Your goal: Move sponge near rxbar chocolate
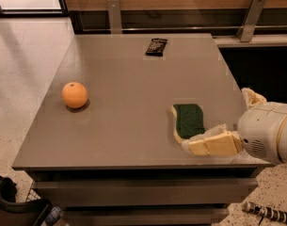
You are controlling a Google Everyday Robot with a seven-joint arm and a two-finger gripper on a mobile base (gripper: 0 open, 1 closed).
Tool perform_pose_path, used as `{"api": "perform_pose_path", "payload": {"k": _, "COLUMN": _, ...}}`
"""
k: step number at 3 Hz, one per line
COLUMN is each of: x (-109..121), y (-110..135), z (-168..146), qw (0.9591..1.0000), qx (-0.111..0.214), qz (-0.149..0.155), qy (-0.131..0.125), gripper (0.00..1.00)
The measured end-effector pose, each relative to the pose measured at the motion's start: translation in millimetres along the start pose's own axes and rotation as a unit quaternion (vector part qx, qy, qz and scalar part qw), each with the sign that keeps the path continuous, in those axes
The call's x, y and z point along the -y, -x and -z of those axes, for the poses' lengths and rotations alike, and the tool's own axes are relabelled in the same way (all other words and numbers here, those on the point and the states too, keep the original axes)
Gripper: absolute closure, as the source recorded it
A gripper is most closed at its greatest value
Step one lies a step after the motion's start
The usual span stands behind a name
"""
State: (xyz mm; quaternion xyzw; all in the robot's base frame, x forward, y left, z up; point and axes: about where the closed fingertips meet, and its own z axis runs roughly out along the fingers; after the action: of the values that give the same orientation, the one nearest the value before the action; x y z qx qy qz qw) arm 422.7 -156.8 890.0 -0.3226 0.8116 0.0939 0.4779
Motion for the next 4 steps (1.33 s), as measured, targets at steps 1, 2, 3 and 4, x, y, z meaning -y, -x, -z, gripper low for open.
{"api": "perform_pose_path", "payload": {"k": 1, "x": 0, "y": 0, "z": 0, "qw": 1.0000, "qx": 0.000, "qz": -0.003, "qy": 0.000, "gripper": 0.00}}
{"api": "perform_pose_path", "payload": {"k": 2, "x": -6, "y": -10, "z": -10, "qw": 0.9996, "qx": 0.003, "qz": -0.025, "qy": 0.014, "gripper": 0.00}}
{"api": "perform_pose_path", "payload": {"k": 3, "x": -17, "y": -29, "z": -24, "qw": 0.9978, "qx": 0.009, "qz": -0.060, "qy": 0.028, "gripper": 0.00}}
{"api": "perform_pose_path", "payload": {"k": 4, "x": -23, "y": -34, "z": -37, "qw": 0.9959, "qx": 0.025, "qz": -0.081, "qy": 0.033, "gripper": 0.00}}
